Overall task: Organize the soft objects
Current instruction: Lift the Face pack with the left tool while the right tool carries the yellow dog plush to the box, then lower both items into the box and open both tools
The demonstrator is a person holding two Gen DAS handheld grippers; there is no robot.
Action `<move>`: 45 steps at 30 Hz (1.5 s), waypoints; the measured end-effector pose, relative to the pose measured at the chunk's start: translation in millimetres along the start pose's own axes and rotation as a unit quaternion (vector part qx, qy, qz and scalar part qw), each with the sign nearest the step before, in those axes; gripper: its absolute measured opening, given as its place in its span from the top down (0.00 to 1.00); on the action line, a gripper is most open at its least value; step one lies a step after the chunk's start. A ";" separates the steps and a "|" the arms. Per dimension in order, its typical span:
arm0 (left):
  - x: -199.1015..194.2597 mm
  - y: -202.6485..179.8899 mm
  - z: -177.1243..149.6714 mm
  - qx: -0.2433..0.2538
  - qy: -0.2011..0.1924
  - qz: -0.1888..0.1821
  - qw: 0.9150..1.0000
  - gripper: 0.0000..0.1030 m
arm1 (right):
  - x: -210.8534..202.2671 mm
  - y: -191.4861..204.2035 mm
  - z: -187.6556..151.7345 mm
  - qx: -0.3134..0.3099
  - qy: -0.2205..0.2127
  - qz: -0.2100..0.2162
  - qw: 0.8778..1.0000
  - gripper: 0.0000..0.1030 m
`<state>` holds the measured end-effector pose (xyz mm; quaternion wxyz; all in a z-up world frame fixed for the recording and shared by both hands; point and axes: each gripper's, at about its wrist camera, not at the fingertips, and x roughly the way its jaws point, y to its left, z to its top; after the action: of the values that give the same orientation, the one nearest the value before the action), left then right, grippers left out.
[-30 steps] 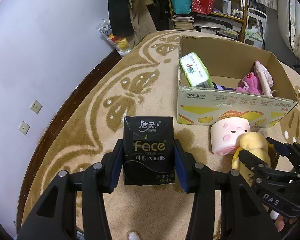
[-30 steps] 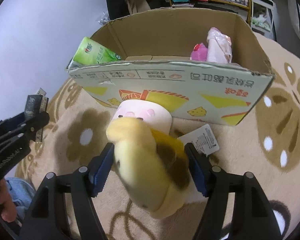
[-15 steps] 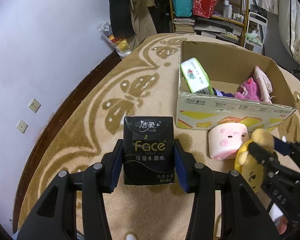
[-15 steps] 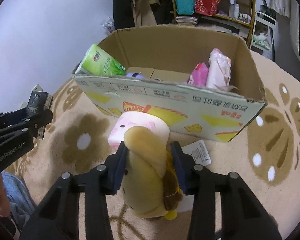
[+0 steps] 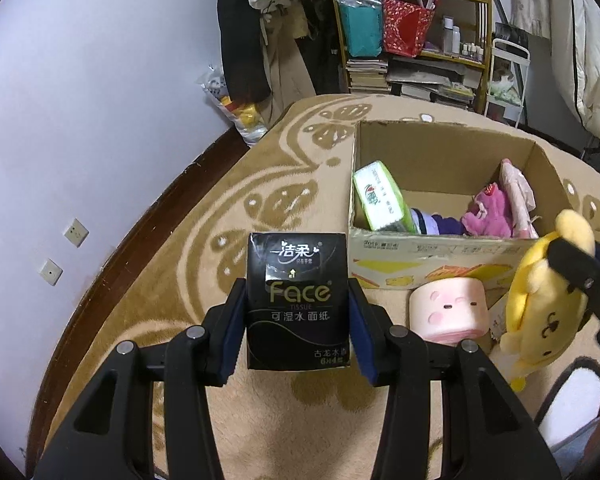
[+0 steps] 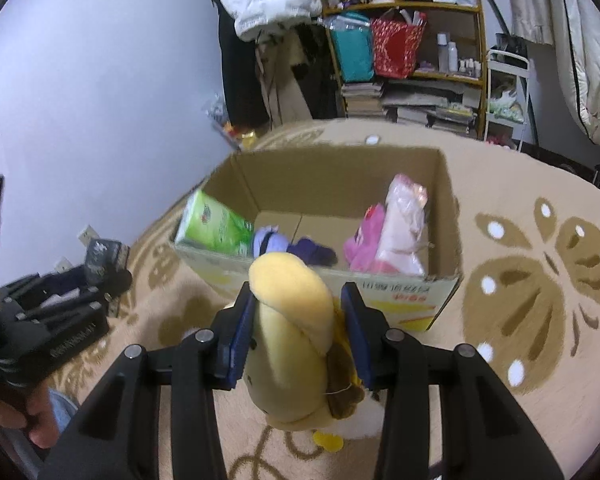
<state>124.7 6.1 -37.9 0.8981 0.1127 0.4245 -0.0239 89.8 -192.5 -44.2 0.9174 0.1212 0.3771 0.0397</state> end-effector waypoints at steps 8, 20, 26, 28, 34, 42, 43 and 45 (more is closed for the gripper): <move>-15.6 -3.2 19.5 0.001 -0.043 -0.006 0.999 0.56 | -24.6 -8.5 21.0 0.018 -0.046 0.022 0.999 0.56; -10.9 -29.8 43.6 0.037 -0.096 0.012 0.995 0.56 | -35.2 -16.7 41.5 0.027 -0.098 0.011 0.995 0.56; -11.9 -39.4 51.4 0.038 -0.131 0.025 0.990 0.56 | -31.4 -22.3 47.9 0.025 -0.120 0.002 0.992 0.56; -11.4 -41.7 54.2 0.032 -0.137 0.019 0.990 0.56 | -26.9 -24.0 50.2 0.025 -0.124 0.000 0.992 0.56; -3.0 -52.0 62.5 0.025 -0.135 -0.019 0.990 0.56 | -15.0 -26.9 54.4 0.019 -0.129 -0.003 0.991 0.56; -6.7 -70.1 65.0 0.039 -0.155 -0.050 0.986 0.56 | 3.1 -22.0 61.8 0.008 -0.128 -0.006 0.992 0.55; -6.2 -72.3 65.1 0.042 -0.156 -0.050 0.986 0.56 | 4.8 -22.6 61.7 0.009 -0.126 -0.005 0.992 0.55; -3.2 -76.8 65.0 0.049 -0.151 -0.052 0.986 0.56 | 6.6 -24.0 61.3 0.013 -0.125 -0.007 0.992 0.55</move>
<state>161.2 -83.3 -9.6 0.9430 0.1289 0.2872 -0.1082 137.0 -226.4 -12.7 0.9561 0.1340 0.2603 0.0130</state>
